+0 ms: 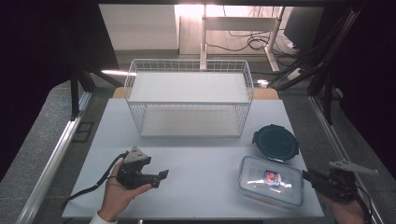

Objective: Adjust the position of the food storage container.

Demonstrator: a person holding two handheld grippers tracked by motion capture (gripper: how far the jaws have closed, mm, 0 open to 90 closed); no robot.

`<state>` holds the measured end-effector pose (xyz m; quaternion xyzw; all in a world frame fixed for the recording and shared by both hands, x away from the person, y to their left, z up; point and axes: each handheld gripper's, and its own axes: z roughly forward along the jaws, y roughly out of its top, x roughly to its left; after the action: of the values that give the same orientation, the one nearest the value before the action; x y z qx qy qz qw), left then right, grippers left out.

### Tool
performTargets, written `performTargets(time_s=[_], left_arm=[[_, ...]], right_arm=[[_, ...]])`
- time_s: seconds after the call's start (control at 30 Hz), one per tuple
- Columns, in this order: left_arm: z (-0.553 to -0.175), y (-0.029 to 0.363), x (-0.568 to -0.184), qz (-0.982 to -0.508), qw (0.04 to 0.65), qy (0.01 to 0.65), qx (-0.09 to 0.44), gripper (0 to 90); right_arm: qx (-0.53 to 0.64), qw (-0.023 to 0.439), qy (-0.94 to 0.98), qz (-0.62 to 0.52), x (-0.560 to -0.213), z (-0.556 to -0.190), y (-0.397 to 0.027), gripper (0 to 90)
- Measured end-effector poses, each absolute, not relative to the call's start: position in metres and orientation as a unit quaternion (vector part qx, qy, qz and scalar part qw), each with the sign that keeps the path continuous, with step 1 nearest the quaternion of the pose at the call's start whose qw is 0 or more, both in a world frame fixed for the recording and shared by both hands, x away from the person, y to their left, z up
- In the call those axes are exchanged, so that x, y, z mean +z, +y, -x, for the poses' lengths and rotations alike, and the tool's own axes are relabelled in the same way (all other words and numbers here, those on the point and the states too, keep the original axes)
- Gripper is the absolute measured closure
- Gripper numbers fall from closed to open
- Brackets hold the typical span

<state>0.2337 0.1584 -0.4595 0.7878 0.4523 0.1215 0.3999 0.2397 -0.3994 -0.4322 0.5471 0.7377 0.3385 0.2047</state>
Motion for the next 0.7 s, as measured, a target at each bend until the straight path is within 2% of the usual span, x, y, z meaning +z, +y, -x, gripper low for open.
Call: performTargets(time_s=[0.1, 0.17, 0.47, 0.7], left_arm=[[-0.234, 0.157, -0.46, -0.79, 0.4, 0.451, 0.114, 18.5], [-0.233, 0.158, -0.46, -0.79, 0.402, 0.449, 0.113, 18.4], [-0.233, 0.157, -0.462, -0.794, 0.392, 0.449, 0.119, 18.4], [-0.234, 0.156, -0.464, -0.795, 0.389, 0.451, 0.117, 18.5]], right_arm=[[0.325, 0.201, 0.736, -0.558, -0.44, -0.244, -0.407, 84.7], [0.305, 0.211, 0.739, -0.563, -0.446, -0.249, -0.409, 88.5], [0.287, 0.176, 0.759, -0.558, -0.465, -0.262, -0.409, 89.1], [0.288, 0.182, 0.767, -0.544, -0.464, -0.26, -0.406, 89.2]])
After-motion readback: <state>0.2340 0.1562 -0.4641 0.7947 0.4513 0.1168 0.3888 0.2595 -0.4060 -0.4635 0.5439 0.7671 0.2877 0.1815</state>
